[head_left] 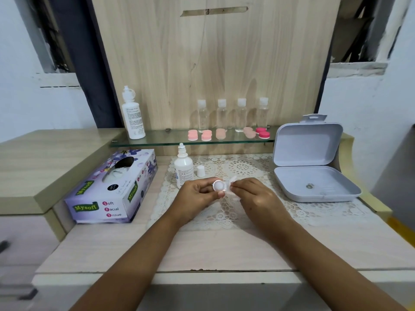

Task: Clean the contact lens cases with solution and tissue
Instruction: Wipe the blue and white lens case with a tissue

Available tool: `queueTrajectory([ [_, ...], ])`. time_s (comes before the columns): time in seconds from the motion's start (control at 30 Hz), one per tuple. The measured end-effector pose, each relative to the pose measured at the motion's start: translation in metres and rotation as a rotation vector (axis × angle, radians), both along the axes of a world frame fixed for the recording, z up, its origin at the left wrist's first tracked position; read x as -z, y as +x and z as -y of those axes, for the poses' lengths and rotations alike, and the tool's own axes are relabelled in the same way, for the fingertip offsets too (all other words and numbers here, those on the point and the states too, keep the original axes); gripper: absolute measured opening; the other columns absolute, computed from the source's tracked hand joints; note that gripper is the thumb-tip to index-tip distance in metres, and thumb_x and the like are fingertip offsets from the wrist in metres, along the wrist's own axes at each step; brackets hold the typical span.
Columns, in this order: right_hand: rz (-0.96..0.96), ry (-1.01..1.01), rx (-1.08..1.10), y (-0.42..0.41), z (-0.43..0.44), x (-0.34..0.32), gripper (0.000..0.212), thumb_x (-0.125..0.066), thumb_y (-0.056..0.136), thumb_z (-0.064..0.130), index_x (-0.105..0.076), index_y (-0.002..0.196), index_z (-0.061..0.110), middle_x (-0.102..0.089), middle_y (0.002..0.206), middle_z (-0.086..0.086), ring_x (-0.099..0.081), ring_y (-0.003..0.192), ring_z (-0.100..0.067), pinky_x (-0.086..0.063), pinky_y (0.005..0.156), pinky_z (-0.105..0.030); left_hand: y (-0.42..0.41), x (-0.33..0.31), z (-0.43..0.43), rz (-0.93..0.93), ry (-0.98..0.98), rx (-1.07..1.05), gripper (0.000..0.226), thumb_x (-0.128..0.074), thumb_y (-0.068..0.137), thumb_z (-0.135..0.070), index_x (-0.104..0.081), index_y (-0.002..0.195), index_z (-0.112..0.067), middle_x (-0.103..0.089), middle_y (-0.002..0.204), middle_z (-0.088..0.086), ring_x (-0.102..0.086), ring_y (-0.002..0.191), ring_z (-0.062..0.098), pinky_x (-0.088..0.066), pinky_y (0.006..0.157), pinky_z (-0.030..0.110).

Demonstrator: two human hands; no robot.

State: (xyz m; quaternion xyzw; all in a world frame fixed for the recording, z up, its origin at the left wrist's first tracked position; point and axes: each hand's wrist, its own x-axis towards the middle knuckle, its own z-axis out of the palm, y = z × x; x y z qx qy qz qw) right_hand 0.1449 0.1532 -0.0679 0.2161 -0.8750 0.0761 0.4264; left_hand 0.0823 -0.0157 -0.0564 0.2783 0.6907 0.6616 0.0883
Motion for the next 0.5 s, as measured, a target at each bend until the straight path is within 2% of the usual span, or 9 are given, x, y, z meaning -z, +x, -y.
queueTrajectory([
  [0.07,-0.025,-0.062,0.037,-0.0007,-0.0032,-0.0031,0.021,-0.058,0.073,-0.005,-0.071,0.089,-0.004,-0.07,0.089,-0.014,-0.067,0.079,-0.028,-0.057,0.065,-0.033,0.0003,-0.0005,0.0003,0.009,0.011,-0.006,0.041,-0.073,0.076,-0.005,-0.073,0.082,-0.046,-0.069,0.085,0.008,-0.049,0.084,0.021,-0.04,0.079,0.036],
  [0.17,-0.007,-0.004,-0.008,0.0029,0.001,-0.0019,0.026,-0.049,0.079,0.002,-0.071,0.091,-0.003,-0.07,0.091,-0.012,-0.066,0.081,-0.027,-0.057,0.069,-0.031,0.0,0.0,0.0005,0.012,0.014,-0.01,0.041,-0.073,0.076,-0.005,-0.073,0.082,-0.045,-0.071,0.083,0.003,-0.049,0.084,0.021,-0.041,0.08,0.037],
  [0.27,0.027,0.021,-0.025,0.003,0.002,0.0001,0.028,-0.045,0.081,0.003,-0.071,0.092,-0.002,-0.07,0.092,-0.012,-0.066,0.082,-0.026,-0.057,0.069,-0.031,-0.0012,0.0019,0.0001,0.01,0.019,-0.012,0.04,-0.073,0.076,-0.005,-0.073,0.083,-0.044,-0.068,0.085,0.009,-0.048,0.084,0.021,-0.04,0.079,0.037],
  [0.33,0.012,-0.016,0.005,0.0004,-0.0009,-0.0006,0.022,-0.053,0.078,-0.001,-0.071,0.091,-0.002,-0.07,0.09,-0.012,-0.067,0.079,-0.026,-0.057,0.067,-0.03,-0.0028,0.0032,0.0005,0.011,0.025,-0.013,0.039,-0.073,0.076,-0.005,-0.074,0.084,-0.043,-0.067,0.086,0.012,-0.047,0.085,0.022,-0.039,0.079,0.038],
  [0.4,0.016,-0.051,0.05,-0.0013,-0.0022,-0.002,0.023,-0.061,0.069,-0.006,-0.072,0.088,-0.002,-0.071,0.087,-0.011,-0.068,0.076,-0.026,-0.056,0.065,-0.028,-0.0042,0.0045,0.0008,0.019,0.016,-0.016,0.035,-0.073,0.076,-0.004,-0.074,0.088,-0.037,-0.07,0.086,0.009,-0.049,0.084,0.022,-0.04,0.078,0.038],
  [0.5,0.074,-0.198,0.115,-0.0038,-0.0036,-0.0009,0.026,-0.058,0.063,-0.009,-0.071,0.085,-0.002,-0.07,0.084,-0.013,-0.067,0.075,-0.028,-0.049,0.071,-0.024,-0.0052,0.0067,0.0008,0.023,-0.02,-0.016,0.036,-0.071,0.077,-0.003,-0.067,0.11,-0.017,-0.073,0.086,-0.007,-0.062,0.085,0.01,-0.048,0.082,0.027],
])
